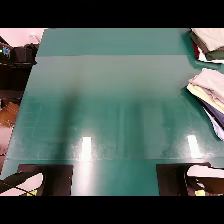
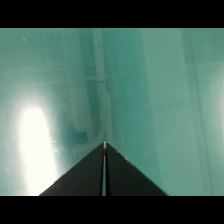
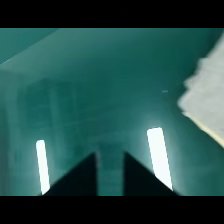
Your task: Fold the shirts.
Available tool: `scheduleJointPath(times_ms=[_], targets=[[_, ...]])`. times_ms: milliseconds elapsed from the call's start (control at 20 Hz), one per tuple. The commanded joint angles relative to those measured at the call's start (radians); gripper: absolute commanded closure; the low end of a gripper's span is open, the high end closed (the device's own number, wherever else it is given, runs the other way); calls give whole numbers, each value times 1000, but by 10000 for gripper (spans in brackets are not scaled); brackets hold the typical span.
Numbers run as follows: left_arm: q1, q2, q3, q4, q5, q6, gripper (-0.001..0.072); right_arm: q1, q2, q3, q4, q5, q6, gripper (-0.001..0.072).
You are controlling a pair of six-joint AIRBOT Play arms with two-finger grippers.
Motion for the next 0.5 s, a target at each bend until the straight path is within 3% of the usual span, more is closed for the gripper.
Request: scheduleJointPath(times_ms=[0,450], targets=[[0,0,0,0,4,-2,685,169,-1,0,72,0,0,696],[0,0,0,0,4,-2,685,368,-1,0,68,-1,-3,697]])
